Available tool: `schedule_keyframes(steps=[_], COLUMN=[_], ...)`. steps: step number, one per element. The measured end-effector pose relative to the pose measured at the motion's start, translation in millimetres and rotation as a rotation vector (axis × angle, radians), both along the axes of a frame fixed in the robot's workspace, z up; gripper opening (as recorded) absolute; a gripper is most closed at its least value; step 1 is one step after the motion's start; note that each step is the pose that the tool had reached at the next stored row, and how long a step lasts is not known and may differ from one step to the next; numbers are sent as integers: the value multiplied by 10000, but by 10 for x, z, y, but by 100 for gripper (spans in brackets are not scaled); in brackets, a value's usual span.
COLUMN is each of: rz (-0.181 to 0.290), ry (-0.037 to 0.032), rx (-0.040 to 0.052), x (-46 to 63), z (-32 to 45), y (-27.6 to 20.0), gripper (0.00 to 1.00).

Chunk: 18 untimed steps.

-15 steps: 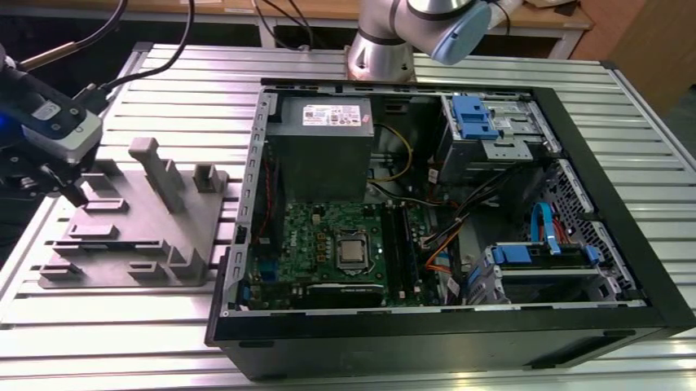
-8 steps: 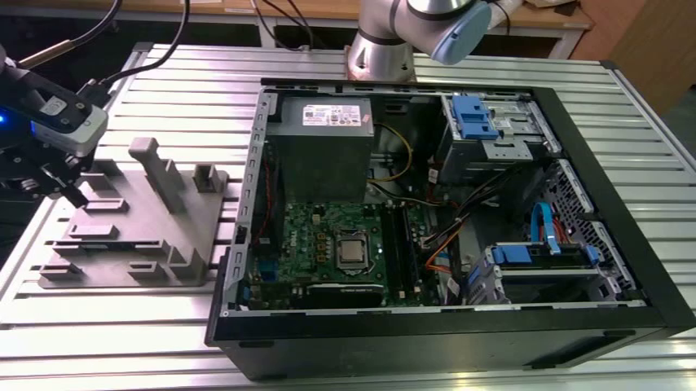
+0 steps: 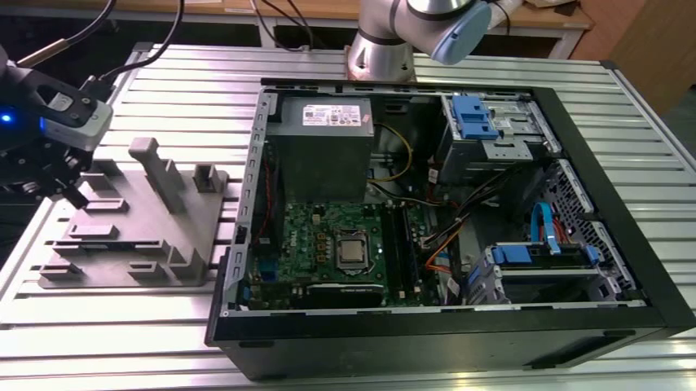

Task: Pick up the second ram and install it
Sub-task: 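Pick up the second ram and move it above second insertion slot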

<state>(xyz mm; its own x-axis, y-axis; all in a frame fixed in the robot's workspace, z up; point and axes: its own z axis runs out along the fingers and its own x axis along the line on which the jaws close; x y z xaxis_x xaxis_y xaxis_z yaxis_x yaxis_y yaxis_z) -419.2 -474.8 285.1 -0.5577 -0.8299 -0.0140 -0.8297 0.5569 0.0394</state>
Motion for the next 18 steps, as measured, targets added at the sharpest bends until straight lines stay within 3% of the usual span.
schedule_keyframes(steps=[18], rz=[2873], ry=[1], rx=[-1], x=[0], z=[-93], y=[0], gripper=[7])
